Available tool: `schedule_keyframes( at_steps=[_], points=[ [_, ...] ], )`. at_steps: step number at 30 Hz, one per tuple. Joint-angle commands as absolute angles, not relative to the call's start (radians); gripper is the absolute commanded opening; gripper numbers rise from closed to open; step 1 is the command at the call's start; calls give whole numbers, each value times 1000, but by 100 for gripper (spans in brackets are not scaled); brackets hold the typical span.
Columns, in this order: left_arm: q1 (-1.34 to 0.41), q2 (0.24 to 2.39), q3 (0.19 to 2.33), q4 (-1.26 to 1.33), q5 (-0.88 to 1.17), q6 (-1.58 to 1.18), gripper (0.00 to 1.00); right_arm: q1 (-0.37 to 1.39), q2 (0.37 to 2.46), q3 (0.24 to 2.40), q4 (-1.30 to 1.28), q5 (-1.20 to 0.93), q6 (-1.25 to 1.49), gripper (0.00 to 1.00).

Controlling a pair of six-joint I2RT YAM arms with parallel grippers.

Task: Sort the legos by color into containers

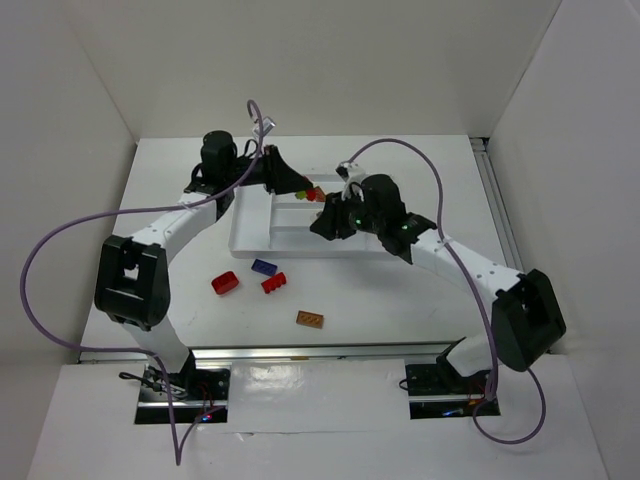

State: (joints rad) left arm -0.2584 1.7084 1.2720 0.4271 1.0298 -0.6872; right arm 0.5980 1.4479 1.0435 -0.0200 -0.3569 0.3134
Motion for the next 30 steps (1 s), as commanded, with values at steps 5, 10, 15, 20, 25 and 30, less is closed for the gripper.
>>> schedule_keyframes(
  at_steps=[5,10,15,20,25,30],
  points=[
    [-207,1645,1367,1,697,-473,0,601,1357,991,-103,81,399,11],
    [-207,1603,1347,-106,499,-472,0,588,1584,1139,-179,195,436,14],
    [-207,1557,1255,-72,502,-509,0,588,1756,1276,-167,184,436,17],
    [-207,1566,1242,-101,471,-522,0,578,1860,1334,-158,239,465,22],
    [-207,1575,1212,-64,518,-554,0,578,1927,1394,-181,259,454,44],
    [-207,1575,1221,-74,518,-545,0,578,1956,1425,-210,279,454,81]
  ],
)
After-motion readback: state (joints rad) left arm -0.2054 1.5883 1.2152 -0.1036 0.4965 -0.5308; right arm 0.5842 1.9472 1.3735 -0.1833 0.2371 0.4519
